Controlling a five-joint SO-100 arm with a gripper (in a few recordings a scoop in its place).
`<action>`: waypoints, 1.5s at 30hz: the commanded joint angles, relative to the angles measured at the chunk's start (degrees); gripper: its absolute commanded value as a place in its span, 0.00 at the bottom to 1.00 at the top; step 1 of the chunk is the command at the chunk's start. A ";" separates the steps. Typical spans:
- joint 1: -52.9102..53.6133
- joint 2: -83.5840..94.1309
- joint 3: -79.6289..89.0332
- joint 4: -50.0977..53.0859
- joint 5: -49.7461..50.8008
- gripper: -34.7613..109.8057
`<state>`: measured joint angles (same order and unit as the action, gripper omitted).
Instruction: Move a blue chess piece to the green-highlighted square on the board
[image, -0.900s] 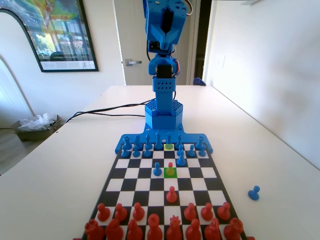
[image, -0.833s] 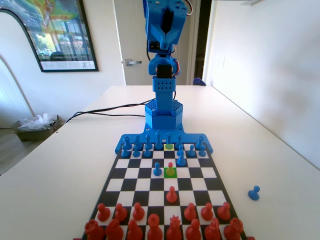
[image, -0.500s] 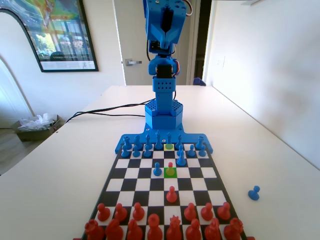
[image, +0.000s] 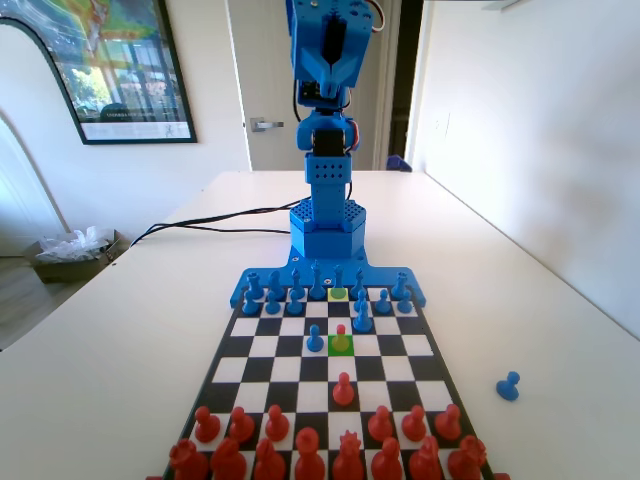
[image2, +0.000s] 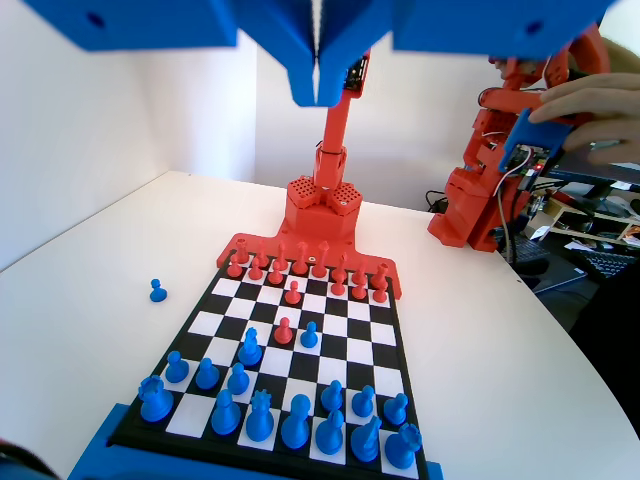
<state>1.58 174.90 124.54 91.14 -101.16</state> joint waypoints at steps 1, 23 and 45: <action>0.62 0.18 0.00 -0.79 -0.35 0.25; 1.41 -8.00 -9.93 4.57 2.90 0.25; 3.16 -46.14 -20.04 -6.42 17.40 0.25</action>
<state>3.78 134.56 109.60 86.40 -84.64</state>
